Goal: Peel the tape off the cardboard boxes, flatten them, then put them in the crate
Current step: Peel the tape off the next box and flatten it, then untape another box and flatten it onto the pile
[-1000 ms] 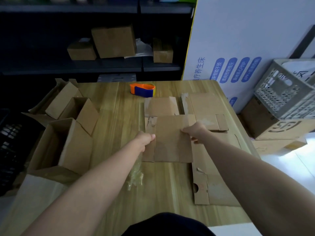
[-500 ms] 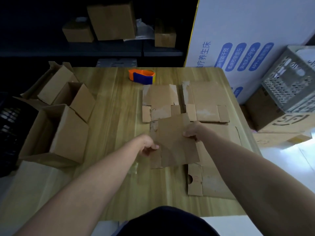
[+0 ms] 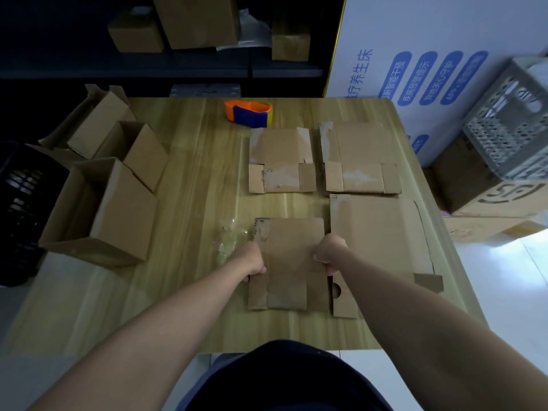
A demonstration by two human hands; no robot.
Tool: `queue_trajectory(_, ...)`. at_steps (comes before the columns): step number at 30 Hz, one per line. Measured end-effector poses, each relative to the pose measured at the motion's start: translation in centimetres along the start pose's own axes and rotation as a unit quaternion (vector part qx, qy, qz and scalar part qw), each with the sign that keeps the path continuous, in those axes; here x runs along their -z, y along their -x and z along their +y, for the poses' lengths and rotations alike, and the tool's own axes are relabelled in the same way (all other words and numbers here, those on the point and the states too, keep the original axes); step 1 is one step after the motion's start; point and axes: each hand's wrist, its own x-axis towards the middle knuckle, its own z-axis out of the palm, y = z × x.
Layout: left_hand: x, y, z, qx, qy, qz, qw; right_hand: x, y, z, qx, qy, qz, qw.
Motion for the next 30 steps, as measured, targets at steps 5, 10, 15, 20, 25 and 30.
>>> queue_trajectory(5,-1.9,0.2,1.6,-0.035,0.020,0.005,0.999,0.9,0.0,2.2,-0.003,0.032,0.050,0.998)
queue_trajectory(10,-2.8,0.0,2.3,-0.047,0.018,0.043,0.998,0.9,-0.2,3.4,0.006,0.041,0.102,0.994)
queue_trajectory(15,-3.0,0.0,1.3,-0.123,-0.083,0.059,0.987,0.3,0.3,3.1,0.066,0.206,0.156,0.964)
queue_trajectory(20,-0.2,0.5,1.4,-0.157,-0.069,0.060,0.983,2.0,1.4,0.2,0.104,0.261,0.181,0.943)
queue_trajectory(25,7.1,1.6,0.1,-0.208,-0.003,0.176,0.962,3.6,3.7,-7.8,0.243,0.216,0.186,0.927)
queue_trajectory(30,14.1,4.2,-4.8,-0.205,-0.027,0.305,0.929,0.6,7.3,-17.5,0.385,0.219,0.179,0.879)
